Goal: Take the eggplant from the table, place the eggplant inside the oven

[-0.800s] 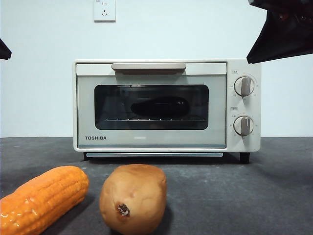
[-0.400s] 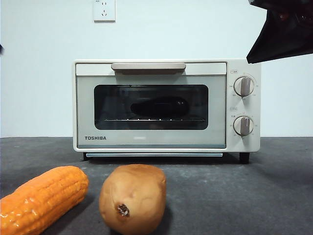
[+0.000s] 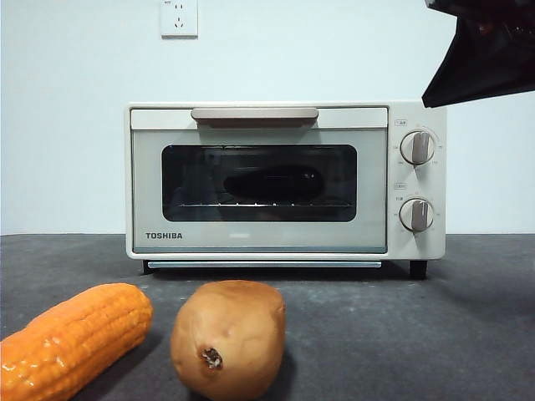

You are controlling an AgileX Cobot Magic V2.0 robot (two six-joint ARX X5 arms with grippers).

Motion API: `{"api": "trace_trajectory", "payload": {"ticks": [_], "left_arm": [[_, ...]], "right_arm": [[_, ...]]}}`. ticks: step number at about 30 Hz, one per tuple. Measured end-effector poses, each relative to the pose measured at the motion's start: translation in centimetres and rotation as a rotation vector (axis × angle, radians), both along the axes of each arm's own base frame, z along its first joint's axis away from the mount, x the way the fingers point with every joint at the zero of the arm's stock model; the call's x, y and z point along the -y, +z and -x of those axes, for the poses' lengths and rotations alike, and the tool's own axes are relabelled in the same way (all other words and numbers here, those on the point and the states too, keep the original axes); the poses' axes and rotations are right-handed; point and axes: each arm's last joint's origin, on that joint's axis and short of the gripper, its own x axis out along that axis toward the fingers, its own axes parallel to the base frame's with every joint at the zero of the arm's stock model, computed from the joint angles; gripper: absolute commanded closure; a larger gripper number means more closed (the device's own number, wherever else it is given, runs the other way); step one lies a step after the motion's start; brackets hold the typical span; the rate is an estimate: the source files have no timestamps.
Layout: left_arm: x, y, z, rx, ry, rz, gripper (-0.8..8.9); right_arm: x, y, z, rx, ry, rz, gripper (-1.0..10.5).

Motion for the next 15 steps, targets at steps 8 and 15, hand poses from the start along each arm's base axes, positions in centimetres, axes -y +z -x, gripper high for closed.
{"api": "trace_trajectory", "payload": {"ticks": [8,15], "left_arm": [[-0.5,-5.6,-2.2,-0.121,0.079,-0.02,8.1],[-0.5,-8.1,-2.8,-0.183,0.079,-0.023,8.1]], "right_arm": [[0.0,0.0,0.0,0.001,0.0,0.0,9.4],[0.0,0.0,0.0,0.001,0.0,-0.001,9.4]]}}
